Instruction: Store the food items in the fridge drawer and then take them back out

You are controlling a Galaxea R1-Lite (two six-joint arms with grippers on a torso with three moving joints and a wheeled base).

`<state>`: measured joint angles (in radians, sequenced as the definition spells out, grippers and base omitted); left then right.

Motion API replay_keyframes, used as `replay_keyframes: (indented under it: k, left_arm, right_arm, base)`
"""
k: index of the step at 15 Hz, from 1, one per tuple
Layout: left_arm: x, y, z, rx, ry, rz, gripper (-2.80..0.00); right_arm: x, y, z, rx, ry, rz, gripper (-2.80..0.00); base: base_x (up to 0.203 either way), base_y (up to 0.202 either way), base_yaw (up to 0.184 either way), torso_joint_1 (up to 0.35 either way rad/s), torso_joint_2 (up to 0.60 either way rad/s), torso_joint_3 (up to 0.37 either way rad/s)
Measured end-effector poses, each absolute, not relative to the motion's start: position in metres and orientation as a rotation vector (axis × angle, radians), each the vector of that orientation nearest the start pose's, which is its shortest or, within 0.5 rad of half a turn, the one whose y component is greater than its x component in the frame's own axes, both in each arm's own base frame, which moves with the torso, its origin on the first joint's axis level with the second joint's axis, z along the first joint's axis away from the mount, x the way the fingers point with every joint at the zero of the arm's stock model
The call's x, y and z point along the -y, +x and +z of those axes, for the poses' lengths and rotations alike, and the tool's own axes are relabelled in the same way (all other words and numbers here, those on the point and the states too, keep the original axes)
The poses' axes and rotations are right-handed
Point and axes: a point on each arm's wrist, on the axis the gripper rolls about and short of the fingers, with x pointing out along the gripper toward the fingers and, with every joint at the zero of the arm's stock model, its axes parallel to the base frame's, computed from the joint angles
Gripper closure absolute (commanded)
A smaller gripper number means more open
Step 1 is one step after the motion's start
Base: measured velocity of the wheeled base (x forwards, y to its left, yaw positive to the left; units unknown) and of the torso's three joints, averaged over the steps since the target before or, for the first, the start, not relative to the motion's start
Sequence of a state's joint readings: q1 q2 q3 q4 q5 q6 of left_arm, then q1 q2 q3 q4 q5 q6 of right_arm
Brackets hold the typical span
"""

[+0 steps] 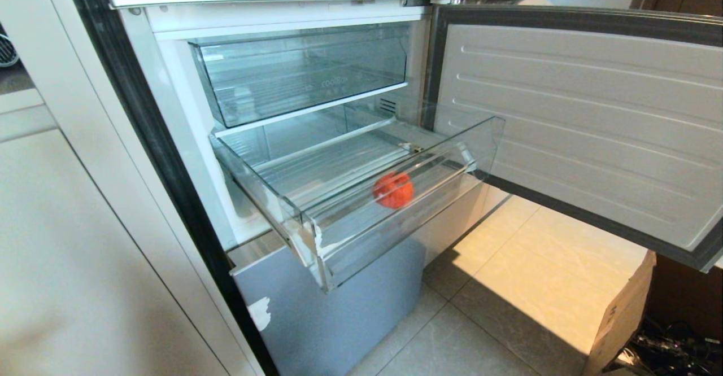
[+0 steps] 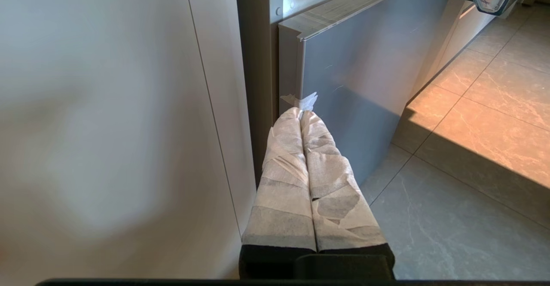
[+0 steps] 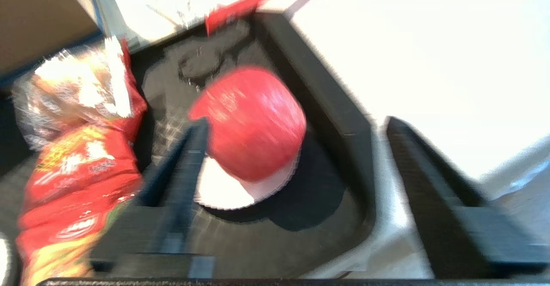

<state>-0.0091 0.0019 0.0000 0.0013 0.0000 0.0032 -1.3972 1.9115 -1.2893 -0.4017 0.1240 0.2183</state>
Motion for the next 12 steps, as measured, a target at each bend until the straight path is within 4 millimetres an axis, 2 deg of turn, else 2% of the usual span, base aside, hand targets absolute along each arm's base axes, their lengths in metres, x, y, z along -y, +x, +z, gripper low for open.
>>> replay_keyframes:
  k: [3,7,9,12]
  left_arm:
    - [0.0,-0.023,0.075,-0.004,0.003,-0.009,0.0]
    - [0.0,-0.023,0.075,-0.004,0.003,-0.009,0.0]
    - [0.0,-0.023,0.075,-0.004,0.003,-0.009,0.0]
    - [0.0,-0.023,0.075,-0.004,0.003,-0.009,0.0]
  right_arm:
    - [0.346,0.056,0.247,0.031,0.325,-1.304,0.0]
    - [0.282,0.049,0.271,0.078,0.289,-1.264,0.0]
    - [0.244,0.055,0.273,0.081,0.277,-1.207,0.0]
    - [0.18,0.088,0.259,0.036,0.275,-0.985,0.0]
  base:
    - [0.0,0.0,0.0,0.0,0.0,0.0]
    - [0.0,0.0,0.0,0.0,0.0,0.0]
    - [0.0,0.0,0.0,0.0,0.0,0.0]
    - [0.0,0.0,0.0,0.0,0.0,0.0]
